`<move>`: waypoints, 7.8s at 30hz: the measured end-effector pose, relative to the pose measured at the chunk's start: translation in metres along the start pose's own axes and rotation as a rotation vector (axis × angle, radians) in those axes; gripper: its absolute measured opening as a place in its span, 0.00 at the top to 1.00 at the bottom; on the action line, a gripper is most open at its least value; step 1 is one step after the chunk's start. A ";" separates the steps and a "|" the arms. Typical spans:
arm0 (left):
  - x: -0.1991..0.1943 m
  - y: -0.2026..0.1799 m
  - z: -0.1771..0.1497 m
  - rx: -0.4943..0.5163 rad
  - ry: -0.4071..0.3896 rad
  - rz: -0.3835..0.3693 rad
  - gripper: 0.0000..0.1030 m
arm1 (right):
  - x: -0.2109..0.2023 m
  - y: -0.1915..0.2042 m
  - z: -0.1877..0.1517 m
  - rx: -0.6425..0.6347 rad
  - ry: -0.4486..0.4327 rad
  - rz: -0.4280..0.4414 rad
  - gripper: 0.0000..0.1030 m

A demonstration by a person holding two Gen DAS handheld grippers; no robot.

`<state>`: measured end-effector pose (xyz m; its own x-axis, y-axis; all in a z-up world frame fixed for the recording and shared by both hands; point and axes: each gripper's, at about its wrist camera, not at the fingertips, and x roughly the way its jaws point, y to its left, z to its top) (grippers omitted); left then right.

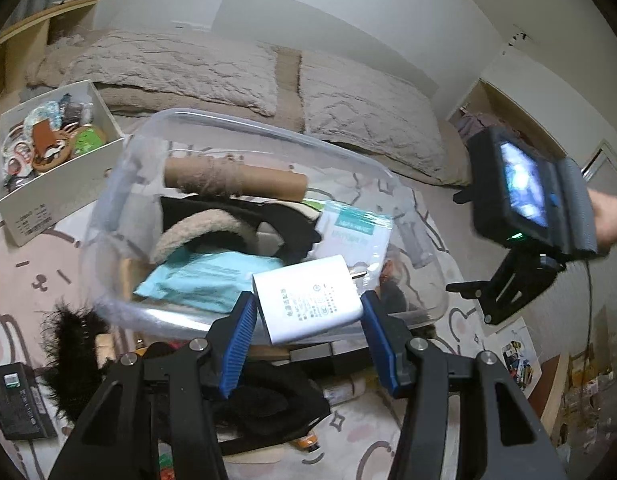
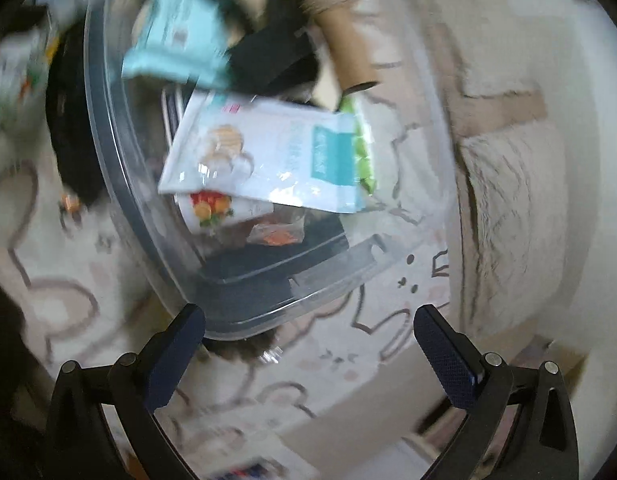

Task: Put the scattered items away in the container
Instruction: 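Carry the cable bag over the clear container and open the right tool, then lower the white charger into the clear container and open the left tool, then withdraw both tools from the container back over the bed, then reach the right tool down to the yellow plastic case and grasp its rim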

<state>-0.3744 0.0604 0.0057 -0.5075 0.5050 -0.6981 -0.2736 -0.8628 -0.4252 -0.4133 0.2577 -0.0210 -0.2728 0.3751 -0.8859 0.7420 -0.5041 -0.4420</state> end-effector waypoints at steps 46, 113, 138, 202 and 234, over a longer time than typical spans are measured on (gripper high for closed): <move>0.187 -0.145 0.109 0.727 0.330 0.049 0.58 | 0.000 0.045 -0.230 1.125 -0.425 0.315 0.00; -0.102 -0.075 -0.021 0.276 -0.158 0.144 0.00 | -0.119 0.099 -0.204 1.092 -0.820 0.187 0.00; -0.201 -0.072 -0.152 0.259 -0.373 0.233 0.00 | -0.152 0.206 -0.262 1.103 -0.982 0.082 0.00; -0.106 -0.033 -0.291 0.114 -0.179 0.235 0.00 | -0.032 0.304 -0.261 1.168 -0.756 0.144 0.00; 0.038 -0.016 -0.291 0.101 -0.129 0.254 0.00 | 0.094 0.222 -0.209 1.221 -0.561 0.109 0.00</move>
<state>-0.1519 0.1004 -0.1821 -0.6679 0.2712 -0.6930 -0.2013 -0.9624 -0.1826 -0.1464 0.3439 -0.1727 -0.6777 0.0704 -0.7320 -0.1590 -0.9859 0.0524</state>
